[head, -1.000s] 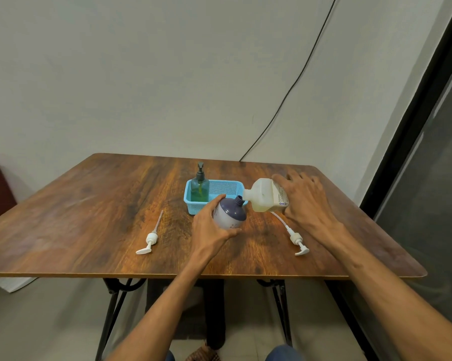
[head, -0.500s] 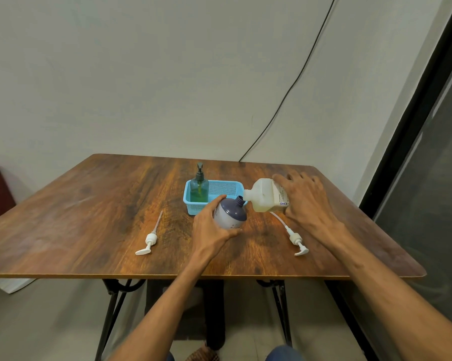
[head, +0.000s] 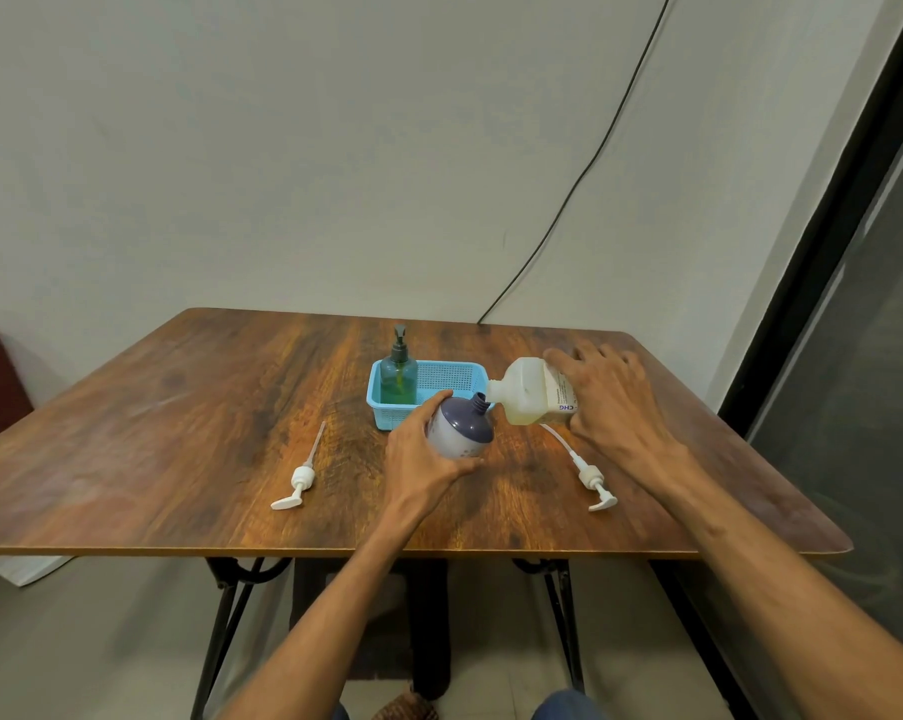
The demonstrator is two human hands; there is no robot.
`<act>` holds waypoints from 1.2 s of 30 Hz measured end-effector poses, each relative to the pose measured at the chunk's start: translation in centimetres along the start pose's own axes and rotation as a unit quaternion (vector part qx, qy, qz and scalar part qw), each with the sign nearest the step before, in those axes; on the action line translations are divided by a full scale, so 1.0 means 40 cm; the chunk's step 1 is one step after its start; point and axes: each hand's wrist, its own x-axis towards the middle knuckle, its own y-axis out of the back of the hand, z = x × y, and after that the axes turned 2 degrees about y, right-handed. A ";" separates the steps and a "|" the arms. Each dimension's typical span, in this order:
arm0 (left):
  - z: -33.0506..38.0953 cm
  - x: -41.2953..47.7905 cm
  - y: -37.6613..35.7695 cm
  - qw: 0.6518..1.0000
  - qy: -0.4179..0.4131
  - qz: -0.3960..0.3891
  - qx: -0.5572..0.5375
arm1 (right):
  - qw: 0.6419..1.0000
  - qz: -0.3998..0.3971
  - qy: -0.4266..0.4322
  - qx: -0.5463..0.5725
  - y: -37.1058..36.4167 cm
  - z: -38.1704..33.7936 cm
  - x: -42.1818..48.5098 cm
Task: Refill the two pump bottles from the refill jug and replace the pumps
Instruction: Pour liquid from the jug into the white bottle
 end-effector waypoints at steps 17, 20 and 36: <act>-0.011 0.001 -0.008 1.000 0.014 0.005 0.011 | 1.000 -0.007 -0.002 0.005 -0.005 -0.005 0.002; -0.010 0.001 -0.007 1.000 0.013 0.004 0.011 | 1.000 0.005 -0.001 0.000 -0.005 -0.004 0.001; 0.004 0.000 -0.009 1.000 0.013 -0.002 -0.001 | 1.000 -0.008 -0.001 0.002 0.003 0.003 0.002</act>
